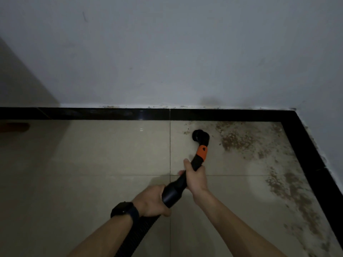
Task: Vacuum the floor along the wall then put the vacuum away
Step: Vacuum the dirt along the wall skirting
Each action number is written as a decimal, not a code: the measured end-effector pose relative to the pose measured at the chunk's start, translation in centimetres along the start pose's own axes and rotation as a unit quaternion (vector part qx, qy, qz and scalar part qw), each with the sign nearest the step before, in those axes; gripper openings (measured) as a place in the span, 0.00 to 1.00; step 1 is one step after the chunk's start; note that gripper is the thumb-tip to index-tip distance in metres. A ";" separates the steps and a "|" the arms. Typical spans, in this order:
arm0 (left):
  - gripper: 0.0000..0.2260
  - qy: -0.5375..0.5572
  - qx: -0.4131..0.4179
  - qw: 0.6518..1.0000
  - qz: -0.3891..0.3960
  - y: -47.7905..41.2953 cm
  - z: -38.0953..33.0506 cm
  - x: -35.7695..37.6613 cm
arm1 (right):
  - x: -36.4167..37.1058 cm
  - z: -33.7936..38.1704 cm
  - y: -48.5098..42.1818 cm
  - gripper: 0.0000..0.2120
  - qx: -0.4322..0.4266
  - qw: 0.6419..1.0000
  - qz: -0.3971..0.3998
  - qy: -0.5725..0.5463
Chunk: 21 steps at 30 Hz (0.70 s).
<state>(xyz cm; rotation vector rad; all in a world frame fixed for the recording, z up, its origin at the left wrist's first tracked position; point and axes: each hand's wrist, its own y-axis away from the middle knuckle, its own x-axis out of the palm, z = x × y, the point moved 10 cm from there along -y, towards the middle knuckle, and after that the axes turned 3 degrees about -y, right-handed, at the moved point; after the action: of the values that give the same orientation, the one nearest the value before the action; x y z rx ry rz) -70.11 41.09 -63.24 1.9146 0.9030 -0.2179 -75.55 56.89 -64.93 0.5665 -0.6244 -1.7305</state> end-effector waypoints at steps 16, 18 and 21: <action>0.15 0.035 -0.003 0.999 -0.001 -0.2 0.1 -2.4 | 2.8 2.9 -1.4 0.21 -0.018 0.999 -0.001 0.045; 0.16 0.020 0.009 1.000 0.011 -1.3 -1.5 -2.1 | 0.7 3.0 -2.1 0.21 -0.016 0.998 -0.029 0.046; 0.17 -0.001 0.027 0.999 0.024 -2.5 -3.3 -1.1 | -2.1 3.0 -2.6 0.21 -0.015 0.997 -0.059 0.046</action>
<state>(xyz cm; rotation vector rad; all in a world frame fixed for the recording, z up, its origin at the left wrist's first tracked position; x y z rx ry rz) -73.27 43.91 -62.72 1.9824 0.8574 -0.2183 -78.90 59.81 -64.34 0.6691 -0.5074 -1.8111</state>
